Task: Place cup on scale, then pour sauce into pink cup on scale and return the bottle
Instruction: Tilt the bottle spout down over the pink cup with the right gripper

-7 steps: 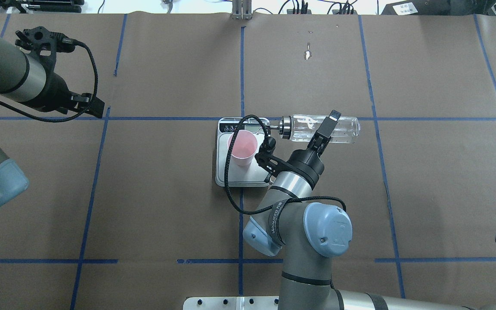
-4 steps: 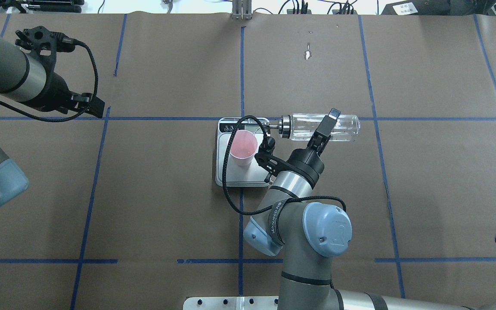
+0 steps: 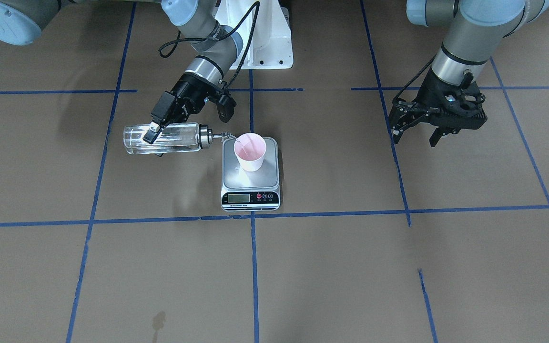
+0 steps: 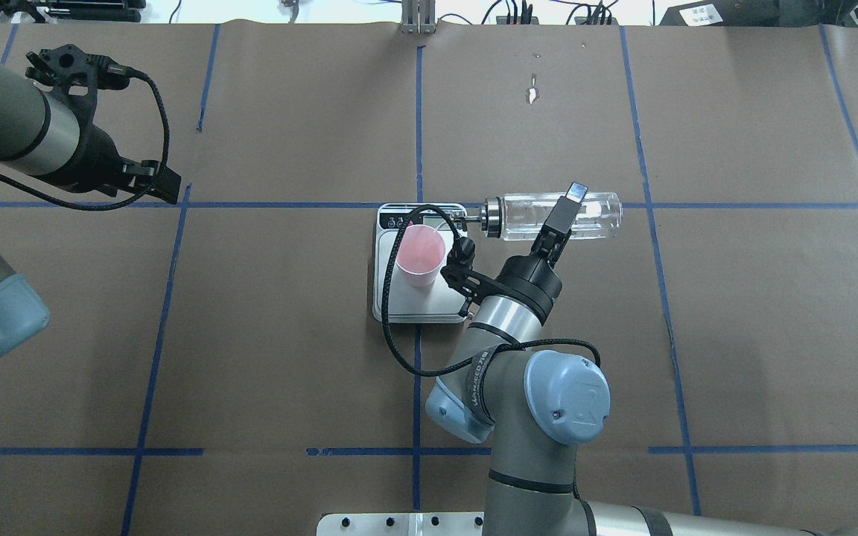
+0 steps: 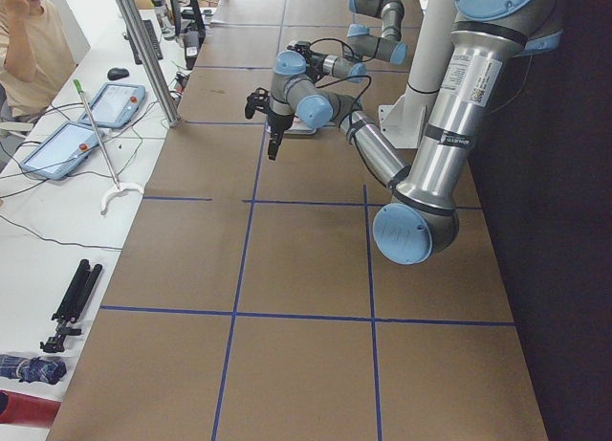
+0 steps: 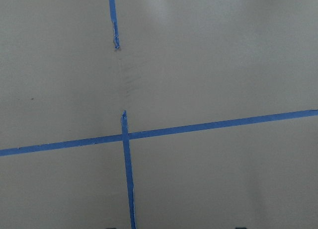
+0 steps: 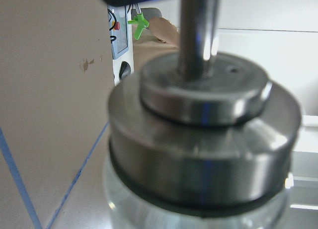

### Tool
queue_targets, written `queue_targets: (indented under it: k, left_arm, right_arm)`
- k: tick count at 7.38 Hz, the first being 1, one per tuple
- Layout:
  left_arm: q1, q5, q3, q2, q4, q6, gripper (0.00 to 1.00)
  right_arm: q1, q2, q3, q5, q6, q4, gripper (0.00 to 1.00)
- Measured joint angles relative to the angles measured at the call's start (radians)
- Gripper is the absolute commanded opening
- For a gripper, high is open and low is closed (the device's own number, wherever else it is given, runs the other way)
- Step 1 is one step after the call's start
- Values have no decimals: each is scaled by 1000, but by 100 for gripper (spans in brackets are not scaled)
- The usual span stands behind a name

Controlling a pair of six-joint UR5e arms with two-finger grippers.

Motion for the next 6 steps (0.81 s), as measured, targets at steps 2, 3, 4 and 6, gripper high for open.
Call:
queue_targets:
  k: [2, 3, 4, 6]
  left_arm:
    - [-3, -10, 0, 0, 0, 0, 84]
    - [-5, -13, -1, -1, 0, 0, 84]
    - [-7, -15, -1, -1, 0, 0, 84]
    - [-11, -17, -1, -1, 0, 0, 84]
  right_arm:
    - [0, 3, 0, -17, 0, -33, 0]
    - [0, 3, 0, -22, 0, -40, 0]
    - [0, 3, 0, -29, 0, -45, 0]
    - [1, 7, 0, -36, 10, -49, 0]
